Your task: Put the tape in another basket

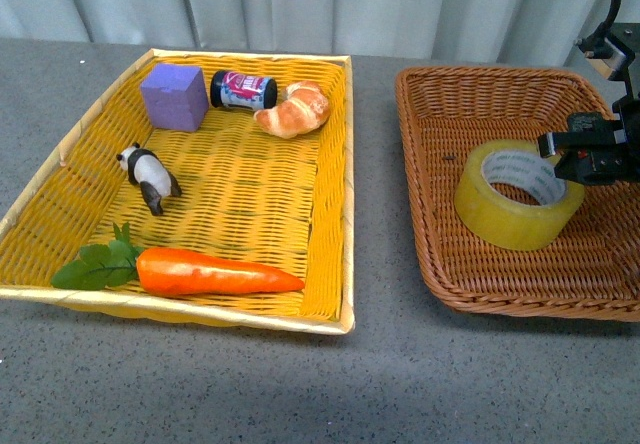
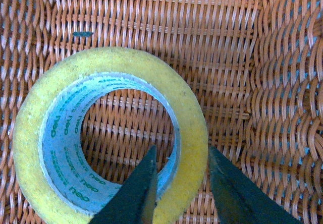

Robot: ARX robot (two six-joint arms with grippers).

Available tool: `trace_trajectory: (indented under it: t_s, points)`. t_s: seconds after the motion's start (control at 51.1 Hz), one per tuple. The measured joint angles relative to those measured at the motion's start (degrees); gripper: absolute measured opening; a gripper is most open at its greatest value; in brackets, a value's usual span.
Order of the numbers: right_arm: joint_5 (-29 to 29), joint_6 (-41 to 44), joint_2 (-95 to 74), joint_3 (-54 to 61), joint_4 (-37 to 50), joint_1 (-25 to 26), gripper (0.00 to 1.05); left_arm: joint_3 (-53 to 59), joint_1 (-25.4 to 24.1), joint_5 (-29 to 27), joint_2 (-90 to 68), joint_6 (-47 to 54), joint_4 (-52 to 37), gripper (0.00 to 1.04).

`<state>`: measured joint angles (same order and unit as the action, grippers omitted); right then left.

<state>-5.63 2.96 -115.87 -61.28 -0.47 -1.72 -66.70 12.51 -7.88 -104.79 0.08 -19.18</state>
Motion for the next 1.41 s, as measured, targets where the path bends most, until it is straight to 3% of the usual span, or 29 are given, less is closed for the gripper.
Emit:
trace_trajectory:
  t_s: [0.156,0.254,0.372,0.489,0.547,0.587,0.606,0.645,0.665,0.684,0.763,0.841,0.997,1.075,1.408]
  points:
    - [-0.2,-0.2,1.62,1.79,3.61,0.15,0.58,0.07,0.46,-3.69,1.18,-1.07,0.28,0.98]
    - [1.7,-0.13,5.51,4.35,8.15,0.33,0.79,1.11,1.11,-6.54,3.39,-2.56,-1.62,0.98]
    - [4.63,0.17,9.64,6.56,12.02,0.63,0.97,2.86,1.97,-10.78,5.97,-3.21,-3.5,0.98]
    - [5.14,0.5,12.98,9.31,16.2,1.16,0.95,4.52,3.15,-18.78,7.74,-1.6,-2.45,0.98]
    - [5.44,0.72,14.21,10.6,18.23,1.25,0.96,5.55,3.48,-19.45,8.39,-2.78,-1.27,0.98]
    - [5.55,0.79,14.56,10.86,18.53,1.31,0.96,6.93,3.17,-17.03,8.57,-2.45,-3.74,0.95]
    - [5.6,0.63,14.49,11.37,19.93,1.36,0.95,9.44,2.69,-12.83,9.11,-1.97,-9.16,0.9]
    - [5.6,-0.42,13.73,14.95,31.8,1.42,0.88,14.29,1.92,-7.43,10.78,-1.49,-17.59,0.81]
    - [5.6,-0.81,13.38,16.85,36.17,1.44,0.84,16.35,1.6,-6.19,11.61,-1.33,-20.39,0.77]
    - [5.68,-1.36,13.25,20.44,46.6,1.49,0.78,19.39,1.07,-5.11,13.07,-1.16,-23.67,0.72]
    - [5.75,-1.84,15.37,28.57,62.69,1.62,0.62,27.06,-0.81,-3.32,17.7,-0.81,-28.74,0.56]
    - [5.84,-1.97,19.26,32.37,67.12,1.75,0.5,32.15,-2.12,-2.34,21.2,-0.7,-30.56,0.43]
    - [5.6,-1.99,28.46,42.12,67.89,1.62,0.14,43.89,-5.07,0.39,29.03,-0.57,-33.05,0.06]
    - [5.75,-1.95,31.91,45.13,67.3,1.68,0.0,46.86,-5.77,1.14,31.67,-0.52,-33.35,0.04]
    - [5.73,-2.21,46.14,53.66,61.61,1.73,0.01,56.59,-8.63,4.07,43.3,-0.5,-31.67,0.04]
